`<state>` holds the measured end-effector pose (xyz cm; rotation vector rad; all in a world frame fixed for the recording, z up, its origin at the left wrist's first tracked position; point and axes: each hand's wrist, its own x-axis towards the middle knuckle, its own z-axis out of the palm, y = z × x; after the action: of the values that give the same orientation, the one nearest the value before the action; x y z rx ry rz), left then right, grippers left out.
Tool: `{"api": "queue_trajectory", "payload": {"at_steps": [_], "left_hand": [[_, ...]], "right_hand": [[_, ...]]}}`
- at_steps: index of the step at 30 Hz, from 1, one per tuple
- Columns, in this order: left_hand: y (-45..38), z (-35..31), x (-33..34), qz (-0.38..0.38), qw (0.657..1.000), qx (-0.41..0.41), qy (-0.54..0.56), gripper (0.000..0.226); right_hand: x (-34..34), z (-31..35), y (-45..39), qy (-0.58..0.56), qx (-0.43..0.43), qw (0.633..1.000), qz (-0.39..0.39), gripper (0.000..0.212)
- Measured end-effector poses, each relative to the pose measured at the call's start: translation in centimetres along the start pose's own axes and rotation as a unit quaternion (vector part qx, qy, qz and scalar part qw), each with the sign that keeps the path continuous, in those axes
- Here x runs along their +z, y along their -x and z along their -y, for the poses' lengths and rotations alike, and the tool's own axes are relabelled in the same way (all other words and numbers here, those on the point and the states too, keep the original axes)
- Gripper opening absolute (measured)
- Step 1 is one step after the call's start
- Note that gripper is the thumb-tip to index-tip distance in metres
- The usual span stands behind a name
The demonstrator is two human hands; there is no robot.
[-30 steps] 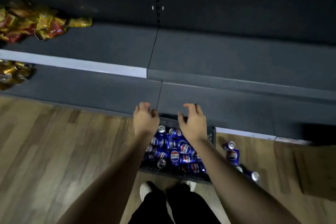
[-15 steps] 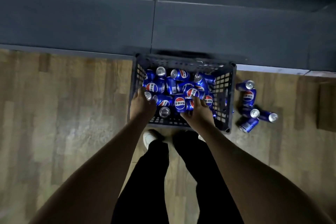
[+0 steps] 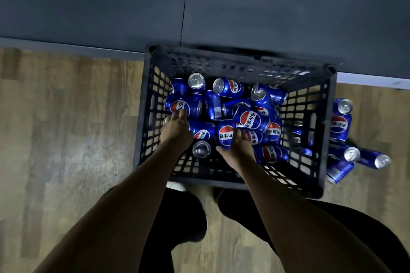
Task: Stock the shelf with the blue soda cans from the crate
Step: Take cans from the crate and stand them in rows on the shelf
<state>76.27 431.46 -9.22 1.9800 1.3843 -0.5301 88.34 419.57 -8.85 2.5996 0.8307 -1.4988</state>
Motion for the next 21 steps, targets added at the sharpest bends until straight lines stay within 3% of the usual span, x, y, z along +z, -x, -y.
{"api": "queue_trajectory", "payload": {"at_steps": [6,9,15,21], "left_hand": [[-6.5,0.1,1.6,0.003,0.992,0.057,-0.113,0.099],[-8.9,0.3,2.4,0.019,0.976,0.085,-0.201,0.099],[-11.5,1.3,3.7,0.033,0.926,0.132,-0.352,0.110],[-10.8,1.4,3.0,-0.017,0.883,0.166,-0.438,0.068]], "right_hand": [[2.7,-1.2,-5.2,-0.062,0.074,0.993,-0.066,0.086],[3.8,-2.0,-6.8,-0.088,0.101,0.987,-0.091,0.087],[5.2,-2.2,-8.6,0.026,0.127,0.987,-0.092,0.096],[6.1,-1.7,-7.9,0.047,0.103,0.988,-0.103,0.086]]}}
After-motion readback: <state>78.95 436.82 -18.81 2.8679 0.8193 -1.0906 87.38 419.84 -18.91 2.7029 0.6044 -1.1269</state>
